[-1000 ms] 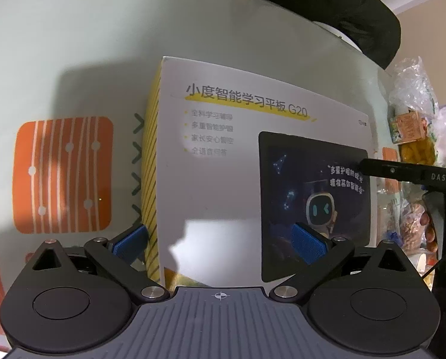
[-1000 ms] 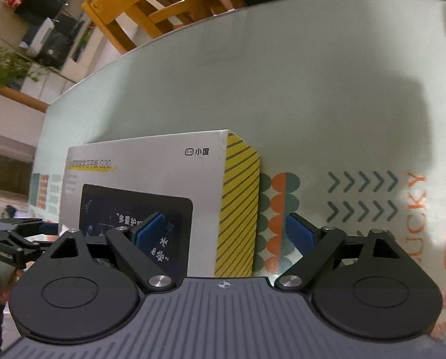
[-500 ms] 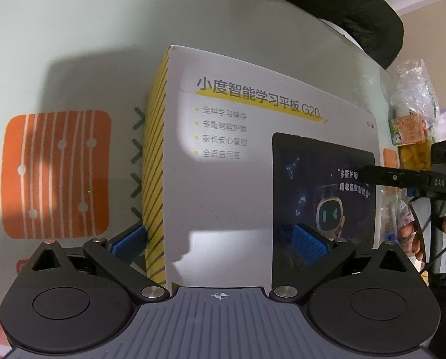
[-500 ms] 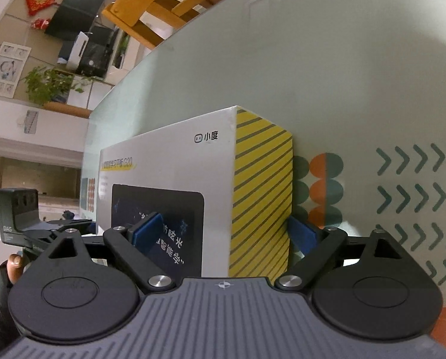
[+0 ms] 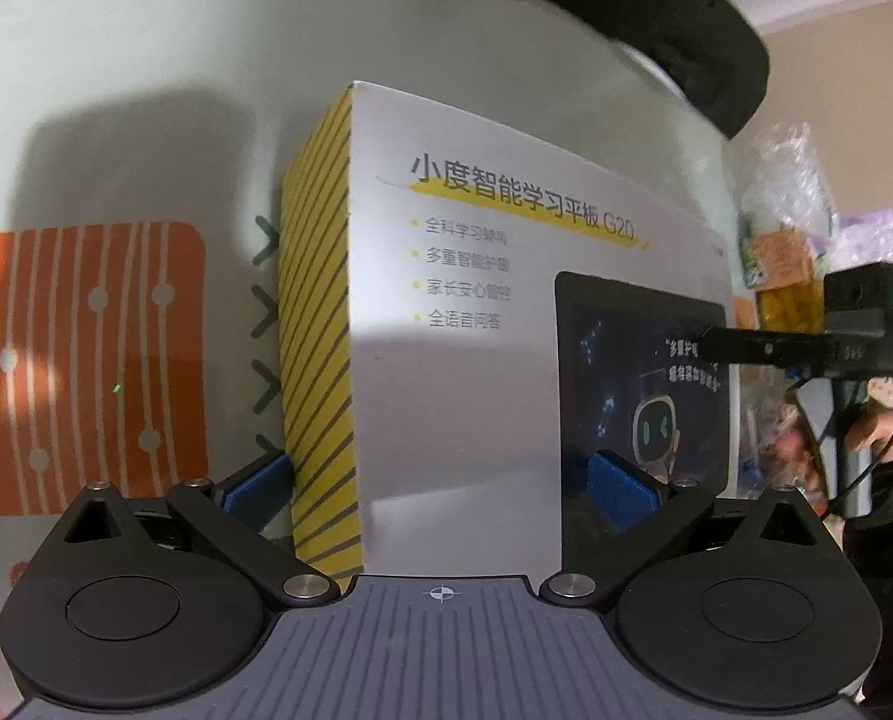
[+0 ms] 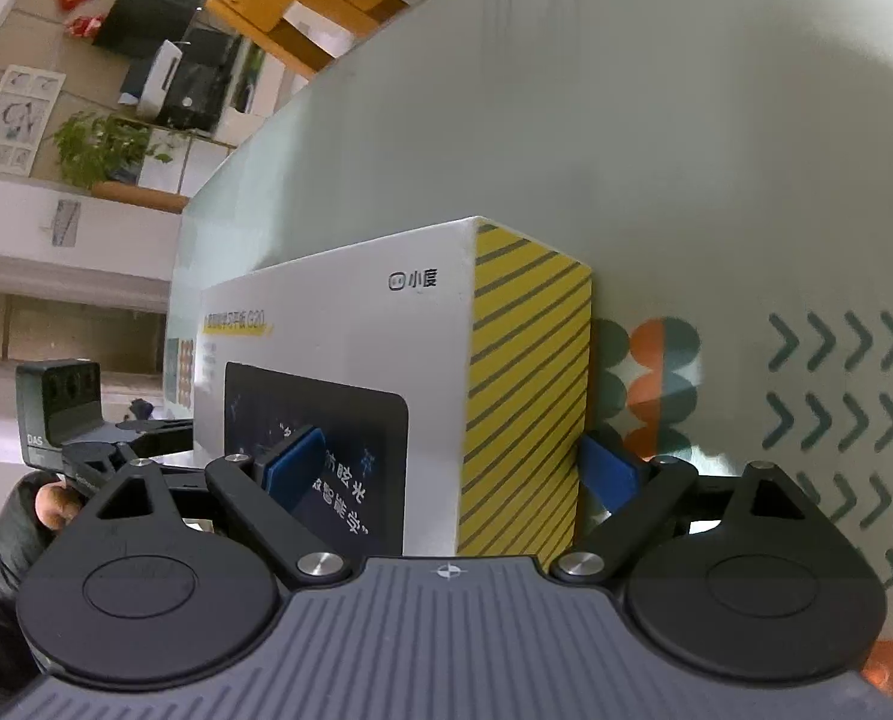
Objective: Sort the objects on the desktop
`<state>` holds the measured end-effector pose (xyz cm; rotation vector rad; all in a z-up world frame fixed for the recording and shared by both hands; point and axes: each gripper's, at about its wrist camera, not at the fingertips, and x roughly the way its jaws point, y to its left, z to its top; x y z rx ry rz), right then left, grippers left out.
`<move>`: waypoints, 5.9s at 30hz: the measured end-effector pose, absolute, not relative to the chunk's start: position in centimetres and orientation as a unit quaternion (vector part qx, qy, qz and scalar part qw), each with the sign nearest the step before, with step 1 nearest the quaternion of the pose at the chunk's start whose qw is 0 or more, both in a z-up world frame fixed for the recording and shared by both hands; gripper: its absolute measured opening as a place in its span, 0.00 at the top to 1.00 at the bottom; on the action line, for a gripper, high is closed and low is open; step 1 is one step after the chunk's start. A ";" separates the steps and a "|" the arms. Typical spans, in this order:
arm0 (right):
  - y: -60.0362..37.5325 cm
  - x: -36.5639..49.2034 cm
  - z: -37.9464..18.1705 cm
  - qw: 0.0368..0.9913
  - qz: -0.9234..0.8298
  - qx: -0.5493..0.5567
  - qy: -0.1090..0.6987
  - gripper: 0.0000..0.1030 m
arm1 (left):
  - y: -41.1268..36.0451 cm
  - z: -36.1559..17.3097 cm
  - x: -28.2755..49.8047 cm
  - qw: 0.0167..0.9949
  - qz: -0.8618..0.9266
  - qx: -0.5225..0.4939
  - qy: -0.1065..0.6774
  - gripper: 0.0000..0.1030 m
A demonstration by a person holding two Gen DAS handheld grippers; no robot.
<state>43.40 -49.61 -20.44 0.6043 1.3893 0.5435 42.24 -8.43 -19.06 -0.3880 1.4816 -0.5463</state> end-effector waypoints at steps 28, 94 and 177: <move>-44.6 39.6 -15.3 0.783 0.172 0.155 0.577 0.00 | -11.2 -16.2 41.1 0.740 -0.191 -0.138 0.630 0.03; -41.4 38.6 -14.6 0.773 0.139 0.096 0.611 0.00 | -13.4 -14.5 39.9 0.770 -0.171 -0.044 0.613 0.00; -43.7 35.2 -17.2 0.774 0.181 0.169 0.583 0.00 | -12.5 -15.2 35.1 0.785 -0.174 -0.084 0.589 0.00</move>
